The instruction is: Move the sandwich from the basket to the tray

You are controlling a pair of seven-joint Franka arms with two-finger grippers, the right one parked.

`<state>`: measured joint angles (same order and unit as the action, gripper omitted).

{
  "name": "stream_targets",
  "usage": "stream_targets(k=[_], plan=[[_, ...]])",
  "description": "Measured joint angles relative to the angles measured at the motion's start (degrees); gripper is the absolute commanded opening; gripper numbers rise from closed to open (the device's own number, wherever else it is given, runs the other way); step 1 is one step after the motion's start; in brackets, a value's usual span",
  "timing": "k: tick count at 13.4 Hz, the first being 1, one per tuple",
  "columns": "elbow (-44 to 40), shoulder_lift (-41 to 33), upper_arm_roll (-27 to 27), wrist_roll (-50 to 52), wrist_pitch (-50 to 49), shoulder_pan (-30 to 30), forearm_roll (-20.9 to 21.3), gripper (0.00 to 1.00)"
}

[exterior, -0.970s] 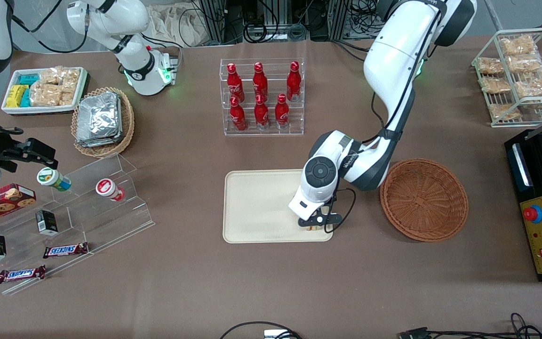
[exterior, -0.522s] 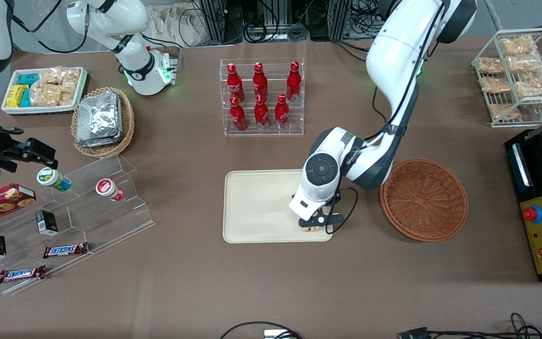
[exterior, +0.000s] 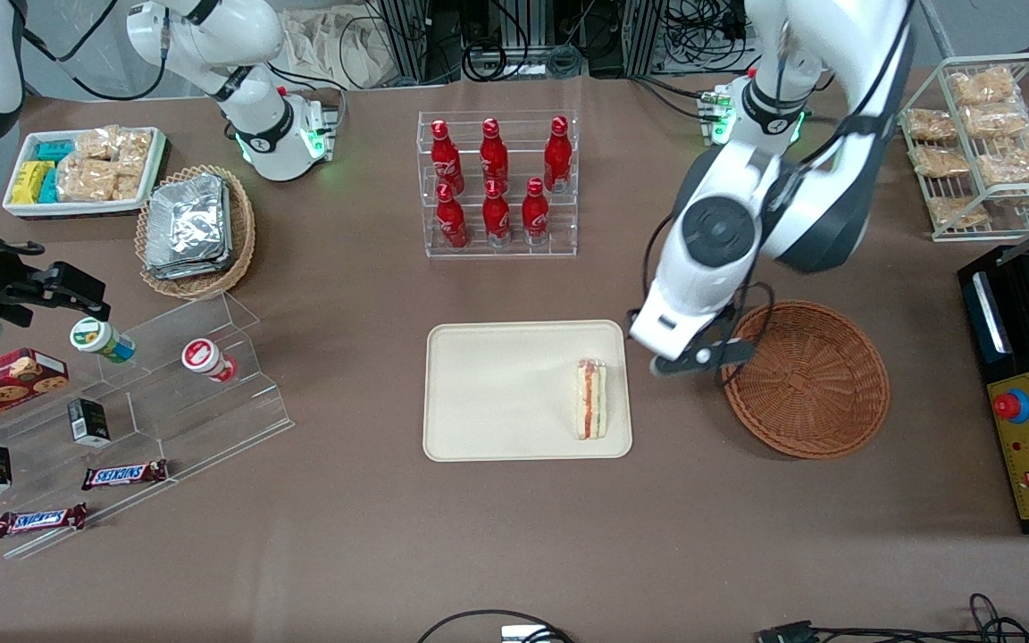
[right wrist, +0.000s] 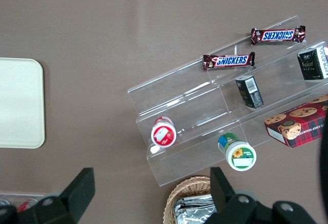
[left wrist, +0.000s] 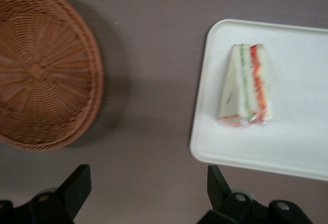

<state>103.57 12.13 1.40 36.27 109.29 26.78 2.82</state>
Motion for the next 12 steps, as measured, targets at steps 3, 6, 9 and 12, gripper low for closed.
stream_targets(k=[3,6,9,12], plan=[[11.5,-13.6,-0.2,-8.8,-1.0,-5.7,0.1,1.00],[12.0,-19.9,-0.6,-20.5,-7.1,-14.1,0.1,1.00],[7.7,-20.2,-0.7,-30.8,-11.4,-21.2,0.0,1.00],[2.3,-17.9,-0.7,-33.7,-12.0,-23.4,-0.1,1.00]])
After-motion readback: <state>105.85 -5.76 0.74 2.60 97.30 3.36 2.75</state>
